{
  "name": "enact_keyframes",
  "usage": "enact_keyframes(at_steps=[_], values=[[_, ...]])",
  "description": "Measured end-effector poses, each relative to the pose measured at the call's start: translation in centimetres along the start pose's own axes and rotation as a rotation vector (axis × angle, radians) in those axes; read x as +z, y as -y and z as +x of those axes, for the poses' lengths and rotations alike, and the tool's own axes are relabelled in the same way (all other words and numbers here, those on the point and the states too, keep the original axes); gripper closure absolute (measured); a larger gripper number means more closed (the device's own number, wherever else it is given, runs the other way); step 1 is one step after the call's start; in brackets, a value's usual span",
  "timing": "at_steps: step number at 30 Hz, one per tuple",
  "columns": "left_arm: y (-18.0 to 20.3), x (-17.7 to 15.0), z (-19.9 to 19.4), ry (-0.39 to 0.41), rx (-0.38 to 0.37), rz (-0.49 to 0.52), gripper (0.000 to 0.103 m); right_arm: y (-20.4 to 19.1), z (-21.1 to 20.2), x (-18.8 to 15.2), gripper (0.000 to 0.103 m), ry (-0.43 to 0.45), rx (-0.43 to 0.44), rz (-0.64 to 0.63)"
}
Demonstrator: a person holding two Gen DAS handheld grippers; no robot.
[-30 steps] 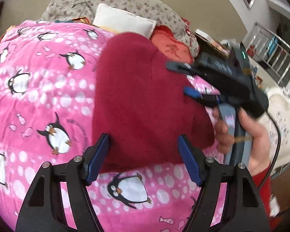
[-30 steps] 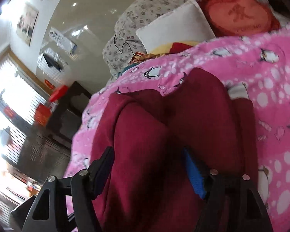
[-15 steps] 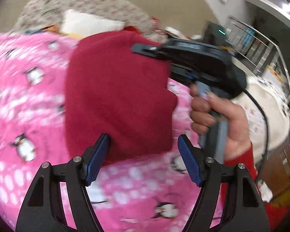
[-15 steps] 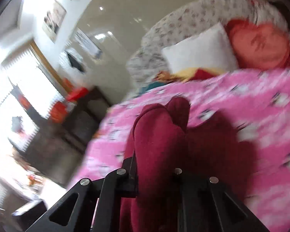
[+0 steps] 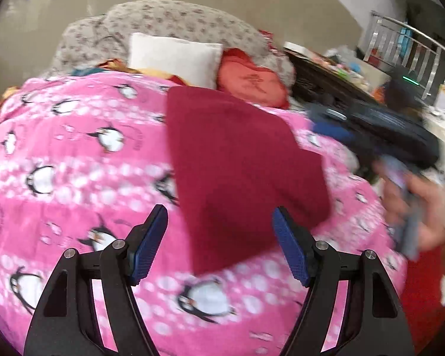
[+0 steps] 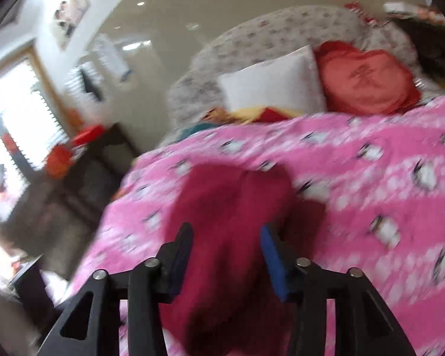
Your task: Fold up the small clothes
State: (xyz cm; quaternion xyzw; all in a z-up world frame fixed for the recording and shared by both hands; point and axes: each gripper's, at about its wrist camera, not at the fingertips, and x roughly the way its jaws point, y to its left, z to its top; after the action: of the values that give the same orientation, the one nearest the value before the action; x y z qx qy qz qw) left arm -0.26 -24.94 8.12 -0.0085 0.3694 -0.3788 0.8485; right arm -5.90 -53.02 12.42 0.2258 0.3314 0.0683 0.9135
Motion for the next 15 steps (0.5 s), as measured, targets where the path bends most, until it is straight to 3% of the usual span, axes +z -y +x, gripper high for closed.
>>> enact_keyframes(at_steps=[3, 5, 6, 7, 11, 13, 15], values=[[-0.6, -0.5, 1.6, -0.021, -0.01, -0.027, 0.03, -1.4, 0.8, -3.0, 0.057, -0.073, 0.035, -0.017], [-0.1, -1.3, 3.1, -0.057, -0.018, -0.025, 0.03, -2.0, 2.5, -4.5, 0.073, -0.093, 0.011, -0.032], [0.3, -1.6, 3.8, -0.074, -0.012, -0.012, 0.03, -2.1, 3.3, -5.0, 0.09, -0.093, -0.041, -0.055], [0.8, -2.0, 4.1, -0.09, -0.003, 0.002, 0.03, -2.2, 3.7, -5.3, 0.09, -0.087, -0.094, -0.089], [2.4, -3.1, 3.8, -0.086, -0.03, 0.049, 0.03, -2.4, 0.1, -5.0, 0.09, 0.009, -0.169, -0.206], [3.1, -3.3, 4.4, -0.092, -0.027, 0.06, 0.029, -0.7, 1.2, -5.2, 0.09, -0.028, -0.233, -0.187], [3.2, -3.4, 5.4, -0.129, 0.009, 0.049, 0.029, 1.0, 3.3, -5.5, 0.089, -0.095, -0.203, -0.134]])
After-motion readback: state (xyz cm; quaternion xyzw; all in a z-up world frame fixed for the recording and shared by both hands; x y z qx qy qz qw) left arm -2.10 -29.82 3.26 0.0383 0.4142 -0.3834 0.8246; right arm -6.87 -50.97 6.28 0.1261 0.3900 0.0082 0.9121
